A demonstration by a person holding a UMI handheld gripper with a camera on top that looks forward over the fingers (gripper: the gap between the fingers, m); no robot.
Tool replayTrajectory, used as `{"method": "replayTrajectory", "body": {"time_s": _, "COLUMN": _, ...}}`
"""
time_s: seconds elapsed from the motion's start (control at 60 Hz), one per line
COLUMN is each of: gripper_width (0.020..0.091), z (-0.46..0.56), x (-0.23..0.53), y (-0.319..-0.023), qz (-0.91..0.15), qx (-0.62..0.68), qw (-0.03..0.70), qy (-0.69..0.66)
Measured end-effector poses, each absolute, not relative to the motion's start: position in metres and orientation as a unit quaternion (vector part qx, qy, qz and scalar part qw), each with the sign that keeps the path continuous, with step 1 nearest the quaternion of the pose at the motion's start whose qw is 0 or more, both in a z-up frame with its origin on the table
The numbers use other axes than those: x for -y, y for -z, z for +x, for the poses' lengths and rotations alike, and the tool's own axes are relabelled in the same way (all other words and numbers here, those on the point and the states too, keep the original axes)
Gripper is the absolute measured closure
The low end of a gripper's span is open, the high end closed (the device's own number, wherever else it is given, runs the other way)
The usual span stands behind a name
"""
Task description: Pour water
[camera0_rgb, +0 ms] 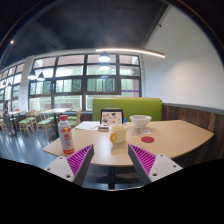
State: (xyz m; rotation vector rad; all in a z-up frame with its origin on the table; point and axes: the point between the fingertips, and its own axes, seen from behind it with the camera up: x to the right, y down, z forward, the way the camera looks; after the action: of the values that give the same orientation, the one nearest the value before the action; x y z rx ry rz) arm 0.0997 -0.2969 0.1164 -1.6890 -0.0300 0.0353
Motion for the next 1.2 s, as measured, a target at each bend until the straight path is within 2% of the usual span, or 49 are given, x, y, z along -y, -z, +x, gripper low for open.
{"method": "replayTrajectory", "body": {"time_s": 0.25, "gripper_width": 0.0309, "z": 0.079, "x": 0.296, "y": -0.112, "qz": -0.749, "qx": 0.036, "qw": 0.662, "qy": -0.021}}
{"method": "replayTrajectory", "body": {"time_s": 0.45, "gripper_width": 0.0311, "z": 0.006, "x": 0.279, "y": -0.096, "qz": -0.742, "qx": 0.051, "qw": 0.665, "qy": -0.069}}
{"method": "replayTrajectory", "body": {"time_s": 0.65, "gripper_width": 0.0316, "z": -0.076, "x": 0.221, "y": -0.083, "qz": -0.728, "qx": 0.064, "qw": 0.678, "qy": -0.074}}
{"method": "replayTrajectory", "body": {"time_s": 0.917, "gripper_width": 0.0322, "z": -0.121, "x": 0.125, "y": -0.097, "qz": -0.718, "qx": 0.036, "qw": 0.695, "qy": -0.029}}
{"method": "replayTrajectory", "body": {"time_s": 0.983, "gripper_width": 0.0367, "z": -0.126, "x": 0.109, "y": -0.101, "qz": -0.718, "qx": 0.023, "qw": 0.695, "qy": -0.039}}
{"method": "replayTrajectory", "body": {"time_s": 1.067, "gripper_width": 0.0537, "z": -0.126, "x": 0.094, "y": -0.098, "qz": -0.726, "qx": 0.012, "qw": 0.687, "qy": -0.035}}
{"method": "replayTrajectory", "body": {"time_s": 1.133, "gripper_width": 0.0555, "z": -0.122, "x": 0.087, "y": -0.087, "qz": -0.734, "qx": 0.013, "qw": 0.679, "qy": -0.029}}
{"method": "replayTrajectory", "body": {"time_s": 1.2, "gripper_width": 0.0582, "z": -0.121, "x": 0.087, "y": -0.09, "qz": -0.727, "qx": 0.02, "qw": 0.686, "qy": -0.025}}
